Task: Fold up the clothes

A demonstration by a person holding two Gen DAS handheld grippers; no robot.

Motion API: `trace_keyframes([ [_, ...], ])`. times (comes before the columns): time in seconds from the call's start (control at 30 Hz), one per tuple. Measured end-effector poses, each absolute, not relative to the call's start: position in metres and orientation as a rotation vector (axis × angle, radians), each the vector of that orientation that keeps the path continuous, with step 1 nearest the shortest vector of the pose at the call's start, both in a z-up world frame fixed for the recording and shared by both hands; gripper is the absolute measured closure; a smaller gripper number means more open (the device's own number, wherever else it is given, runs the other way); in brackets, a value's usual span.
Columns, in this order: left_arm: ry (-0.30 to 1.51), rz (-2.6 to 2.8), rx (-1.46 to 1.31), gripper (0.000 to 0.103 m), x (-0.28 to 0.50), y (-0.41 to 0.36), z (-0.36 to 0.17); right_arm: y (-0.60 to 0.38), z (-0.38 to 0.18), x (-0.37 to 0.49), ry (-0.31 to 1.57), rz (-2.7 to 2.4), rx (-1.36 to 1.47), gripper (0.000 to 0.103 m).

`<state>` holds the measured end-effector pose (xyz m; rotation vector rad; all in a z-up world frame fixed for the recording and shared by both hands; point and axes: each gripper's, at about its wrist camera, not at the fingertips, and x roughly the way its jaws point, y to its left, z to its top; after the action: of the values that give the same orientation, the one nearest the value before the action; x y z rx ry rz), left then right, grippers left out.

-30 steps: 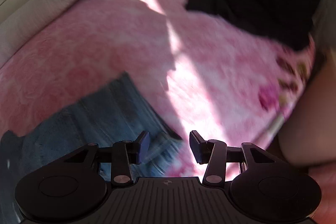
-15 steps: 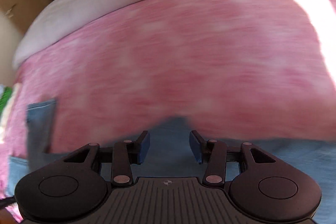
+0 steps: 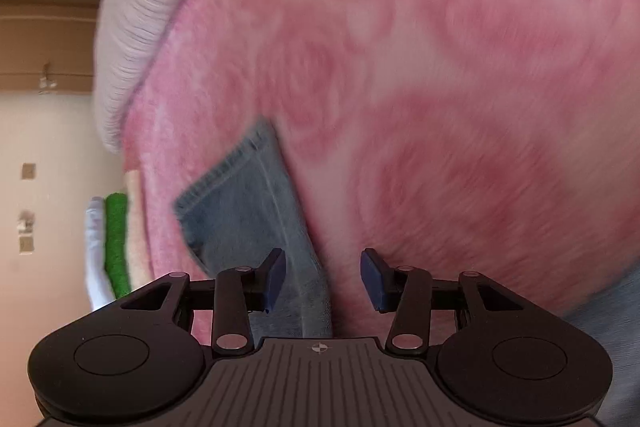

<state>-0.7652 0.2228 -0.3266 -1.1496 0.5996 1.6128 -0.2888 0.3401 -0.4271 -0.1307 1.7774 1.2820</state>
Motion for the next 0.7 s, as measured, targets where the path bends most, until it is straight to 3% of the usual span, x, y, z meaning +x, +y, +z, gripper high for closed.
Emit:
trace_keyframes([
  [0.07,0.567,1.609,-1.211,0.093,-0.777,0.212,-0.329,0.345,-0.43,-0.302,1.734,1.315,-0.127,0.057],
  [0.13,0.522,1.603,-1.281,0.093,-0.789,0.202,-0.332,0.352,-0.428,-0.319,1.709,1.378,-0.173,0.098],
  [0.17,0.497,1.6,-1.314,0.093,-0.795,0.198,-0.333,0.352,-0.421,-0.331,1.65,1.421,-0.206,0.101],
  [0.33,0.393,1.612,-1.368,0.093,-0.823,0.18,-0.326,0.331,-0.326,-0.409,1.177,1.92,-0.322,0.101],
  [0.47,0.348,1.627,-1.39,0.093,-0.844,0.17,-0.318,0.291,-0.295,-0.49,1.003,2.262,-0.595,0.1],
  [0.6,0.332,1.631,-1.408,0.093,-0.86,0.165,-0.315,0.248,-0.321,-0.548,0.96,2.304,-0.964,0.078],
  [0.7,0.303,1.59,-1.421,0.088,-0.861,0.165,-0.317,0.228,-0.339,-0.545,0.961,2.187,-1.054,0.068],
])
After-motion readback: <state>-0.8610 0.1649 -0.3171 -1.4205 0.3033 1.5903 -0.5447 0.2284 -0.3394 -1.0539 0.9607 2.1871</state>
